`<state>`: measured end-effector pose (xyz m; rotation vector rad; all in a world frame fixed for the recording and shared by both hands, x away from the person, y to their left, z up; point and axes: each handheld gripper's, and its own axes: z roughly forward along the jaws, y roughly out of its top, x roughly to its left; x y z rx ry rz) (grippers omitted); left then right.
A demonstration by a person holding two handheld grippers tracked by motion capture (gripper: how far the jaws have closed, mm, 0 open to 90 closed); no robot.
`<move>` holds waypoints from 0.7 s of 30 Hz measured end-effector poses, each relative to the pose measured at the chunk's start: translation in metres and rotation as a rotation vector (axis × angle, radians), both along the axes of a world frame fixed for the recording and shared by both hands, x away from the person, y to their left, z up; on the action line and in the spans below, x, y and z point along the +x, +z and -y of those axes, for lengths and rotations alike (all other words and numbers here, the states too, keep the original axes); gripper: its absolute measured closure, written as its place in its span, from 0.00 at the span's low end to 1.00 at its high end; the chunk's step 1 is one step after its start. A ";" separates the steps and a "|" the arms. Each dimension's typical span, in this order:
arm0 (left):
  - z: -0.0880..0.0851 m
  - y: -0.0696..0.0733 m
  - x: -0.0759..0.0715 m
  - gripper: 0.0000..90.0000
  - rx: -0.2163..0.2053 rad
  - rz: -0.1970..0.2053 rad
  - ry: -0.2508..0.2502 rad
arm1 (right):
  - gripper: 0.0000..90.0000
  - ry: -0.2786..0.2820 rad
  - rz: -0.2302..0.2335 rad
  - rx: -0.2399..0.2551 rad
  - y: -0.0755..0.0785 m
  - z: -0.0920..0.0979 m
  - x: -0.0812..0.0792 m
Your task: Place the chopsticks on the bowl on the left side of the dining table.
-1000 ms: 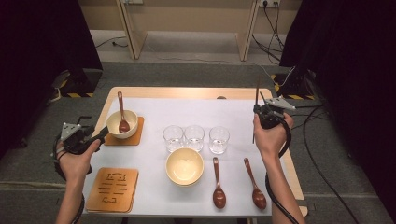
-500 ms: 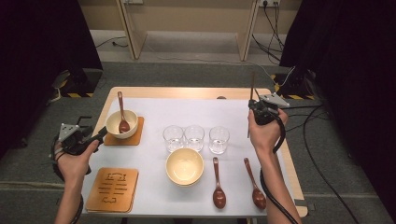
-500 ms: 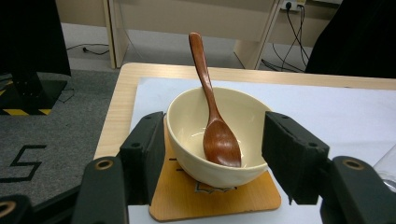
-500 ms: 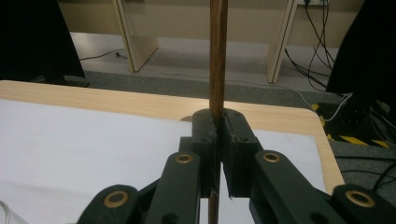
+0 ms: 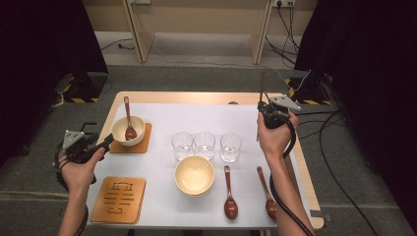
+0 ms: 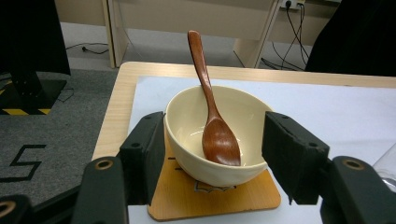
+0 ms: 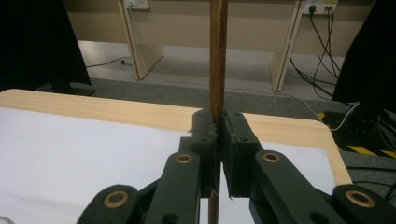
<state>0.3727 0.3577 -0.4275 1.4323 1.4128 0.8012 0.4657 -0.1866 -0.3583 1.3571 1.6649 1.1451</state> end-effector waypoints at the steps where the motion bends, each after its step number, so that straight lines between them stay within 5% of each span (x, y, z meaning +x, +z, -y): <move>1: 0.000 0.000 0.000 0.44 -0.001 0.000 0.000 | 0.94 0.001 0.000 0.002 0.000 0.000 0.001; 21: -0.001 0.000 0.000 0.43 -0.004 0.002 0.001 | 0.94 0.016 0.026 0.002 0.002 -0.011 0.011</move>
